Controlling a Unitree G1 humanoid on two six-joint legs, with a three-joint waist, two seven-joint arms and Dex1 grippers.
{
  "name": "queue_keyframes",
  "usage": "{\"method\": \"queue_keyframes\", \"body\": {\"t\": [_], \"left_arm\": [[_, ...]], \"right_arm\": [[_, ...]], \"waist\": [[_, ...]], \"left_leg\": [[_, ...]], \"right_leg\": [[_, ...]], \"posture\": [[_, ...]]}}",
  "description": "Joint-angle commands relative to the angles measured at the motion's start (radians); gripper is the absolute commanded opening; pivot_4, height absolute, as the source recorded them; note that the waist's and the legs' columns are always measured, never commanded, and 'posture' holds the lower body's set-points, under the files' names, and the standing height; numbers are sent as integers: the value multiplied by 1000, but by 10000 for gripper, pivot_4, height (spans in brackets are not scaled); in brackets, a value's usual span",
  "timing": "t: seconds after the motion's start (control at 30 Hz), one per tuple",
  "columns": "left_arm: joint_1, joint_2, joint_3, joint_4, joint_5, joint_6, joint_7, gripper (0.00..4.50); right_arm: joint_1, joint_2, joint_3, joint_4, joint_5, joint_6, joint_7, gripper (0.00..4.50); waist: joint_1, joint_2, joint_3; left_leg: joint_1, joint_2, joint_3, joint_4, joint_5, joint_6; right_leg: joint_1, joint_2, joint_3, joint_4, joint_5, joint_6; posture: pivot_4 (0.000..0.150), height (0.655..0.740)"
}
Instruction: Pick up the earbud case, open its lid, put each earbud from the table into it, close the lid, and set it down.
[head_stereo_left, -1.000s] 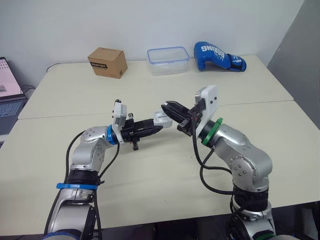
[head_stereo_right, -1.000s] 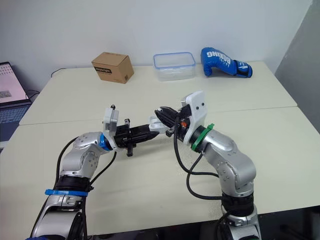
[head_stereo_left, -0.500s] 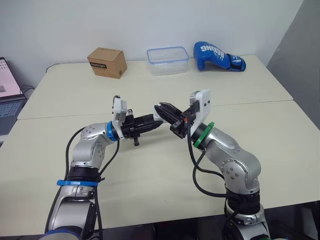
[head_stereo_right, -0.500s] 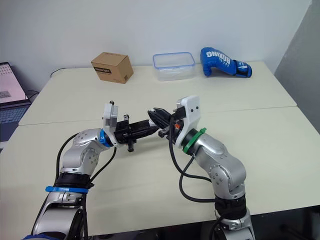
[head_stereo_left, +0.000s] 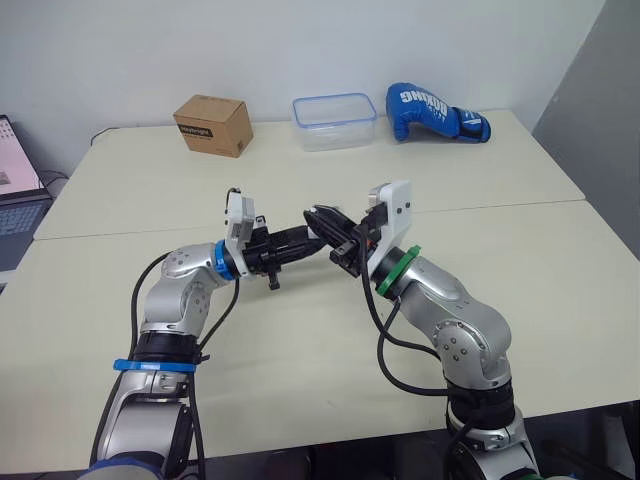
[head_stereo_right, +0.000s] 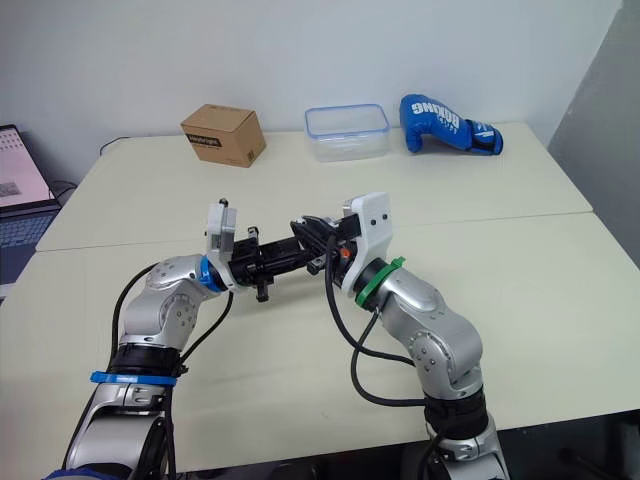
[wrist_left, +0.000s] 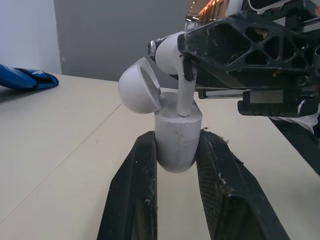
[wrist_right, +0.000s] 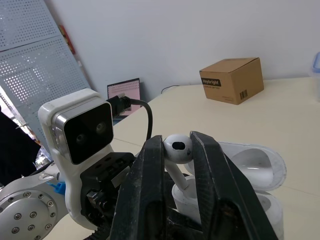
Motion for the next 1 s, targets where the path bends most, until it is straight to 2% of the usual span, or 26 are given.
{"method": "queue_keyframes", "body": {"t": [0.03,0.77,1.0], "left_arm": [[-23,-2,30,-46,-30,4,10,7224],[-37,-37,59,-34,-34,-33,70,7224],[-40,-42,58,-30,-35,-35,66,7224]], "right_arm": [[-18,3,17,-17,-15,-19,-18,3834],[5,-23,50,-66,-66,20,-97,3834],[4,-35,44,-75,-95,-24,-95,28164]], "waist": [[0,0,0],[0,0,0],[0,0,0]], "left_leg": [[0,0,0,0,0,0],[0,0,0,0,0,0],[0,0,0,0,0,0]], "right_leg": [[0,0,0,0,0,0],[0,0,0,0,0,0],[0,0,0,0,0,0]], "posture": [[1500,7307],[1500,7307],[1500,7307]]}}
